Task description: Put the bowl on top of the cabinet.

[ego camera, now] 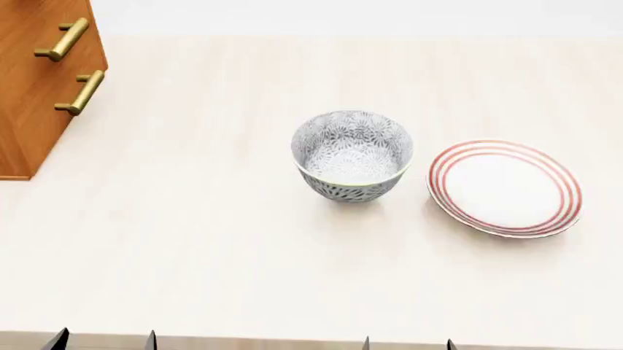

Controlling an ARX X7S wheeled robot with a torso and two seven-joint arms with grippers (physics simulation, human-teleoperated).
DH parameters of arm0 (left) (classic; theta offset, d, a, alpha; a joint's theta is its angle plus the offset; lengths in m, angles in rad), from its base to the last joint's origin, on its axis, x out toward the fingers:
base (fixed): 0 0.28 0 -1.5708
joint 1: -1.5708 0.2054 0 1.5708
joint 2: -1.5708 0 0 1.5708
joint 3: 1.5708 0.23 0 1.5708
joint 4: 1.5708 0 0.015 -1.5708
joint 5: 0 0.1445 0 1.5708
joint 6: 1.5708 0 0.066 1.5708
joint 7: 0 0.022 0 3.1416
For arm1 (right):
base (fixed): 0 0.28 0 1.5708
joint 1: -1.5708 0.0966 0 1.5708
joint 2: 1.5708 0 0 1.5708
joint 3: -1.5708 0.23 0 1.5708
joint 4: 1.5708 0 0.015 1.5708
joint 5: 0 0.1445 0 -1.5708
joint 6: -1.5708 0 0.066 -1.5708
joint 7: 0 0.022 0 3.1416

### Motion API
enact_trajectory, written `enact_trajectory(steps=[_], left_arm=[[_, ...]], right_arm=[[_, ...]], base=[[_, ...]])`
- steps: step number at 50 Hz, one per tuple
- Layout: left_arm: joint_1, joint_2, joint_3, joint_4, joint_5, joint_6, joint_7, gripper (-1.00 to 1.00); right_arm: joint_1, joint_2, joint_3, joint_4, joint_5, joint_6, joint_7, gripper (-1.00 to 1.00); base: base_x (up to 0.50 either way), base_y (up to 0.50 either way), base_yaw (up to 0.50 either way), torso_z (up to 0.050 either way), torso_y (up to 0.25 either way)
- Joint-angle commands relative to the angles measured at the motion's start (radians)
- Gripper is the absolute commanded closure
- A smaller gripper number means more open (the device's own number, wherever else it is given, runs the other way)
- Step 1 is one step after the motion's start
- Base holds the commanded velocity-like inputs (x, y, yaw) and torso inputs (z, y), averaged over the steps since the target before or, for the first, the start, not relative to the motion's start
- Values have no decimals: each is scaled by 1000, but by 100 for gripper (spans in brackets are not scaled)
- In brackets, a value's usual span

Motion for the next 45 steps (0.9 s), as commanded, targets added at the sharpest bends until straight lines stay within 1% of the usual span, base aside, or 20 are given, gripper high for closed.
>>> enact_trajectory(steps=[1, 3, 10, 19, 28, 45], left_arm=[[-5, -13, 8, -4, -13, 3, -37, -100], [-15, -19, 19, -11, 13, -14, -89, -100], [-6, -45, 49, -5, -34, 10, -78, -100], [-5, -62, 75, -6, -42, 18, -92, -100], [-8, -75, 96, -6, -40, 13, -110, -100], [-8, -95, 121, -4, -51, 22, -135, -100]], right_arm=[[-3, 15, -14, -7, 26, 0, 19, -100], [-7, 25, -23, -16, 43, 4, 22, -100], [-8, 45, -50, -12, 47, 0, 46, -100], [-9, 61, -70, -16, 69, 6, 58, -100], [13, 64, -67, -6, 84, 57, 102, -100], [17, 83, -96, -2, 92, 53, 134, -100]], base=[[0, 0, 0, 0, 0], [0, 0, 0, 0, 0], [0, 0, 0, 0, 0], [0, 0, 0, 0, 0], [0, 0, 0, 0, 0], [0, 0, 0, 0, 0]])
